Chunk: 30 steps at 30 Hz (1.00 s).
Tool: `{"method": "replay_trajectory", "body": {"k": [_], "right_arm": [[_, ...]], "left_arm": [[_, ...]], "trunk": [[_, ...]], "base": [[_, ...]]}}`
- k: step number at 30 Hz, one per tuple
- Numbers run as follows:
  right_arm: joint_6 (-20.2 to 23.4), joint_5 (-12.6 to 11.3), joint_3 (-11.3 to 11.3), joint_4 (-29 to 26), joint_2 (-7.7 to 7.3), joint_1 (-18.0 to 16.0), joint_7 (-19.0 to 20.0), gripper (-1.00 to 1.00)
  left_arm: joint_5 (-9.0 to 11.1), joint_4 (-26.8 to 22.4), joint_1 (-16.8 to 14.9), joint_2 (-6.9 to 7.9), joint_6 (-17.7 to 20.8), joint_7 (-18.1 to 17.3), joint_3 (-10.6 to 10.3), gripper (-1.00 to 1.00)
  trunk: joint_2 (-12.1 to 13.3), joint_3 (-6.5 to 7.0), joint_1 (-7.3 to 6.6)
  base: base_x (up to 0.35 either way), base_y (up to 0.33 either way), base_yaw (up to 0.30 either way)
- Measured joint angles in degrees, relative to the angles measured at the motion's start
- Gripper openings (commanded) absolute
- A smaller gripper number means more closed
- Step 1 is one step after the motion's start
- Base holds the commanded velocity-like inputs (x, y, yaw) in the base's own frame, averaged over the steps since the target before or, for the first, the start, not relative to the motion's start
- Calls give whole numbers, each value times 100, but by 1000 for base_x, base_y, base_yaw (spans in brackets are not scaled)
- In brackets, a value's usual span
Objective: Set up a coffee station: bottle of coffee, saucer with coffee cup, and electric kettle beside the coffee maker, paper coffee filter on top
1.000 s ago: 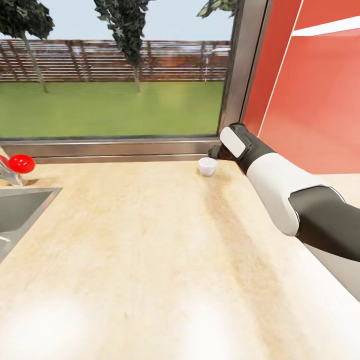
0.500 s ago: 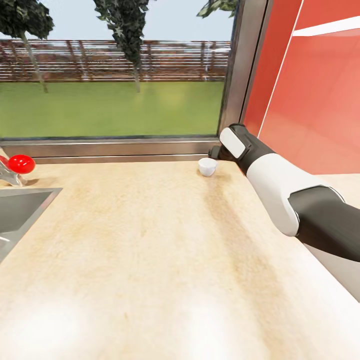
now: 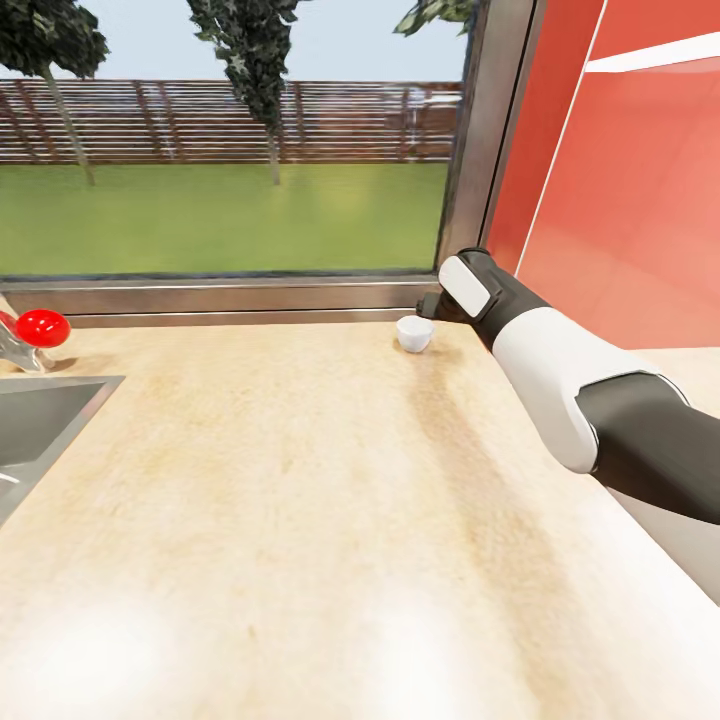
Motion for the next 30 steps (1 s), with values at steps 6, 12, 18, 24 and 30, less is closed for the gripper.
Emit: {"method": "replay_trajectory", "body": {"k": [6,12,18,24,30], "right_arm": [[0,-2,0,11,1,0,-4,100],[0,0,0,25,1,4,0,100],[0,0,0,27,1,7,0,100],[0,-1,0,27,1,9,4,100],[0,0,0,27,1,9,6,100]], "left_arm": [[-1,0,0,0,0,0,0,100],[-1,0,0,0,0,0,0,100],[0,0,0,0,0,0,0,100],[-1,0,0,0,0,0,0,100],[-1,0,0,0,0,0,0,100]], "trunk": [[0,0,0],[0,0,0],[0,-11,0],[0,-56,0],[0,-101,0]], "base": [[0,0,0],[0,0,0],[0,0,0],[0,0,0],[0,0,0]]}}
